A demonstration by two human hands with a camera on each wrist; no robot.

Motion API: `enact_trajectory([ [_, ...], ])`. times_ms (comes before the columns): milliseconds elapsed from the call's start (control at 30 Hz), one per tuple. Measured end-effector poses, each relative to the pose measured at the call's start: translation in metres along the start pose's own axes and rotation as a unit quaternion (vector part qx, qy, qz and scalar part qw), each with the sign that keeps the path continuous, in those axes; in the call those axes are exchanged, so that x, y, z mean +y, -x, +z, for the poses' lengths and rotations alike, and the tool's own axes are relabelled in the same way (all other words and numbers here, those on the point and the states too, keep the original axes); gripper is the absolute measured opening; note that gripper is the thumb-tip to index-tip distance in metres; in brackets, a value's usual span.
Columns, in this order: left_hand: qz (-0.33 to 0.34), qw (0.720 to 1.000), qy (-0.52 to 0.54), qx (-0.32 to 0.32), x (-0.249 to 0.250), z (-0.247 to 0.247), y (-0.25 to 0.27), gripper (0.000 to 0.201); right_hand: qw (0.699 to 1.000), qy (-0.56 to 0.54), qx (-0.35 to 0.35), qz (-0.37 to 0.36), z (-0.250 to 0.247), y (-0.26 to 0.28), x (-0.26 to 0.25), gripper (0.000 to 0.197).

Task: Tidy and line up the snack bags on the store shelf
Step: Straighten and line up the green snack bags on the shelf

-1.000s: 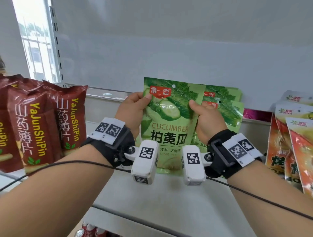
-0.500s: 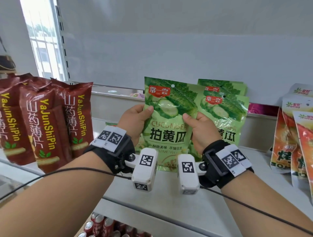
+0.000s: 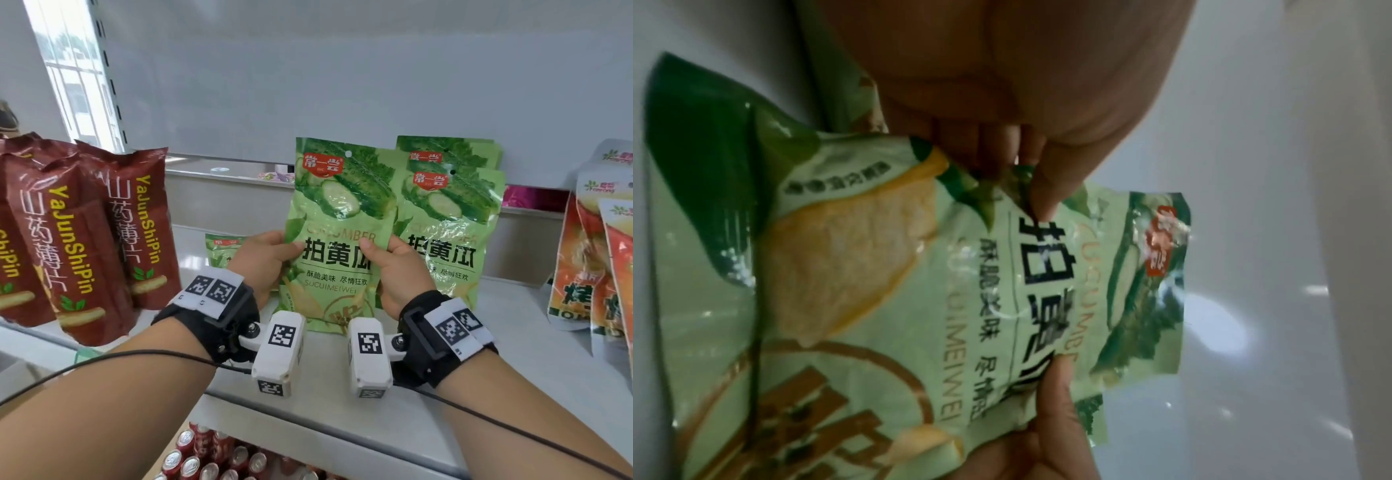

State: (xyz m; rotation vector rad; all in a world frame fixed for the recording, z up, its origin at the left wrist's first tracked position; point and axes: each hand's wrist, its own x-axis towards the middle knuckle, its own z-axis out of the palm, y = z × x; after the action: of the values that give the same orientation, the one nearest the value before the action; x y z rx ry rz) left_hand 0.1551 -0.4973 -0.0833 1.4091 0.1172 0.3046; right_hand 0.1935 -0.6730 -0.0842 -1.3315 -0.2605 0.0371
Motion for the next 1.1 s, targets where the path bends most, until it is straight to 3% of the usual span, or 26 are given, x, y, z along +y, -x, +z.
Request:
enact_trajectory([
  [67, 0.001, 0.999, 0.015, 0.028, -0.004, 0.0, -0.004, 0.011, 1.0, 0.004, -0.007, 0.016, -0.002, 0.0, 0.003, 0.021],
  [167, 0.013, 0.997, 0.058, 0.053, -0.006, 0.0, -0.009, 0.014, 0.998, 0.022, -0.042, 0.05, -0.004, 0.001, 0.007, 0.002],
  [233, 0.018, 0.996, 0.076, 0.054, -0.008, 0.0, -0.011, 0.013, 0.996, 0.056, -0.042, 0.056, -0.005, 0.001, 0.01, 0.006],
  [333, 0.01, 0.996, 0.078, 0.031, -0.012, 0.001, -0.01, 0.01, 0.996, 0.083, -0.013, 0.036, -0.007, -0.001, 0.01, 0.019],
  [500, -0.055, 0.997, 0.008, -0.053, -0.025, -0.002, -0.004, 0.021, 0.998, 0.042, 0.035, 0.031, -0.011, -0.006, 0.01, 0.018],
  [633, -0.039, 0.999, -0.002, -0.024, -0.026, 0.0, -0.002, 0.014, 0.997, 0.047, -0.029, 0.061, -0.011, -0.002, 0.012, 0.068],
  [767, 0.002, 1.0, 0.015, 0.007, -0.022, 0.002, -0.004, 0.014, 0.98, 0.073, -0.134, 0.13, -0.01, 0.002, 0.015, 0.035],
  [967, 0.013, 1.0, 0.002, 0.012, -0.02, 0.001, -0.006, 0.019, 0.98, 0.139, -0.127, 0.062, -0.007, 0.003, 0.013, 0.043],
  [1100, 0.022, 1.0, -0.005, 0.01, -0.019, 0.002, -0.006, 0.019, 0.982, 0.134, -0.121, 0.054, -0.007, 0.002, 0.014, 0.041],
])
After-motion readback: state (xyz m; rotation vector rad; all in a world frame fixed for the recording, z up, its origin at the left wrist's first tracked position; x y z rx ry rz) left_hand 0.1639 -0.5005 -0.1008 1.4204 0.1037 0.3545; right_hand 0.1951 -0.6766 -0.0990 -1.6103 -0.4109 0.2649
